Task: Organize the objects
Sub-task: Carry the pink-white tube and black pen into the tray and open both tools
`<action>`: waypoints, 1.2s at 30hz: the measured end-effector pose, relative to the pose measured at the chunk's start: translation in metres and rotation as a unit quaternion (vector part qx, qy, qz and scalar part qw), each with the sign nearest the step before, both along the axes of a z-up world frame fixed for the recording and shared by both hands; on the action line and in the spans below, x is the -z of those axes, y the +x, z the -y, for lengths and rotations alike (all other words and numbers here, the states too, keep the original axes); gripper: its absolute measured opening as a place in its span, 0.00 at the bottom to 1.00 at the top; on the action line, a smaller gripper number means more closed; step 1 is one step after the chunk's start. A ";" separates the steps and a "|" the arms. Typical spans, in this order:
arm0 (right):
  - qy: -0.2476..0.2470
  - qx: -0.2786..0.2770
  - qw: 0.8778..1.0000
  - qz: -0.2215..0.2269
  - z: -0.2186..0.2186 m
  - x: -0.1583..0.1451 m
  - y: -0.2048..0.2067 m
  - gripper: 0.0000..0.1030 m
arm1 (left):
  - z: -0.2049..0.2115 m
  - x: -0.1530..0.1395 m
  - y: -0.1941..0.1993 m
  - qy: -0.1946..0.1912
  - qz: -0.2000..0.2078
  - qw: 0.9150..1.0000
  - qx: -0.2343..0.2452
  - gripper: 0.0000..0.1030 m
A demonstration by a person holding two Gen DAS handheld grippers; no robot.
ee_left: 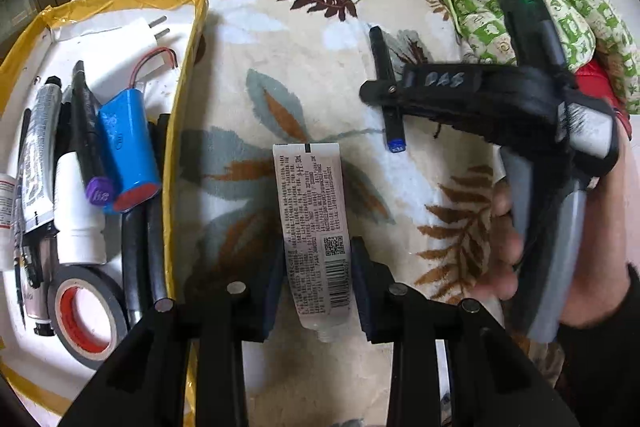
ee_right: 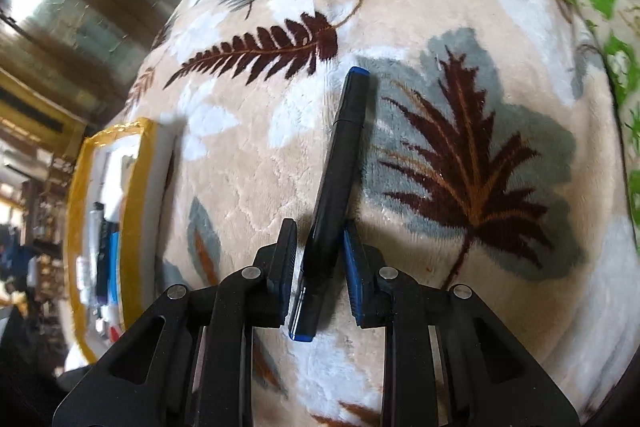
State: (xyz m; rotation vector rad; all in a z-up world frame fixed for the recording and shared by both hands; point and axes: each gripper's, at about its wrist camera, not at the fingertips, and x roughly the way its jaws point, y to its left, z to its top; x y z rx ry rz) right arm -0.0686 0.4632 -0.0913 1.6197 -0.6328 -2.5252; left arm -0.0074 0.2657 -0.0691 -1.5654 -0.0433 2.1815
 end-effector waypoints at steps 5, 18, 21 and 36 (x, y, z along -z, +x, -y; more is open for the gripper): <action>0.054 -0.016 0.998 -0.015 0.014 -0.006 0.004 0.21 | 0.022 -0.017 0.013 0.039 -0.020 0.999 -0.017 0.31; 0.006 -0.106 0.994 -0.035 0.078 -0.027 0.056 0.14 | 0.122 -0.041 0.029 0.139 -0.027 0.982 -0.127 0.31; -0.017 -0.116 0.991 -0.065 0.089 -0.053 0.062 0.14 | 0.147 -0.043 0.028 0.145 -0.028 0.977 -0.152 0.31; -0.022 -0.204 0.976 -0.067 0.182 -0.062 0.012 0.14 | 0.209 -0.036 -0.034 0.119 -0.022 0.970 -0.210 0.31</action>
